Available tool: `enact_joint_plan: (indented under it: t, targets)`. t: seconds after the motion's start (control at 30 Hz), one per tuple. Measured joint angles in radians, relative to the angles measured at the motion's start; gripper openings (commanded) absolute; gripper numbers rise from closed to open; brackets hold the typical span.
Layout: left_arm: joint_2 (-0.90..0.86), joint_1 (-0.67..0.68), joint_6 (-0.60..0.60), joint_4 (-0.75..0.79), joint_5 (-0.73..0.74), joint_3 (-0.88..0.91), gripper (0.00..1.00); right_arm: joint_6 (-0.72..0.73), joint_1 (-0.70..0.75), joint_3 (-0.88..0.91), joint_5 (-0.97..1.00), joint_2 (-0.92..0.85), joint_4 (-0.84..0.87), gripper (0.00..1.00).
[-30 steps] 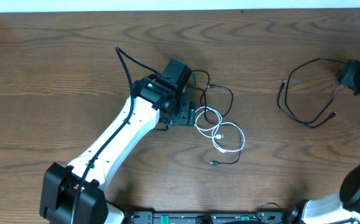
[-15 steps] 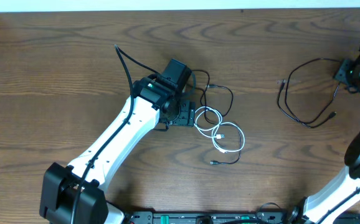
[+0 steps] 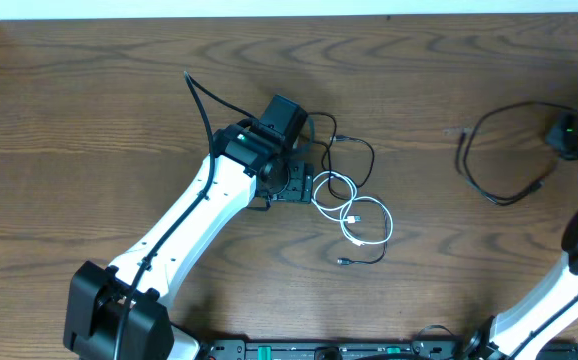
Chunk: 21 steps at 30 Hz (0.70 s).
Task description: Untangle cables
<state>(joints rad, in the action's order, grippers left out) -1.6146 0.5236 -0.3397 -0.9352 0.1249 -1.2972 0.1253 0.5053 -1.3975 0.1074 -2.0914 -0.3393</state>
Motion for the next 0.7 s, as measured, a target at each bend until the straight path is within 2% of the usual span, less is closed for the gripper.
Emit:
enact_joint_plan:
  t: [0.27,0.3,0.4,0.43,0.7]
  targets:
    - [0.0,0.0,0.0,0.0,0.0,0.0,0.81,0.001,0.175,0.0,0.064,0.264,0.027,0.01]
    - [0.0,0.0,0.0,0.0,0.0,0.0,0.81,0.001,0.196,0.0,0.066,0.303,0.029,0.05]
    - [0.0,0.0,0.0,0.0,0.0,0.0,0.81,0.007,0.233,-0.002,0.028,0.369,0.029,0.45]
    - [0.0,0.0,0.0,0.0,0.0,0.0,0.81,0.009,0.238,-0.002,0.001,0.377,0.028,0.52]
    - [0.0,0.0,0.0,0.0,0.0,0.0,0.81,0.014,0.201,-0.002,-0.402,0.362,-0.052,0.57]
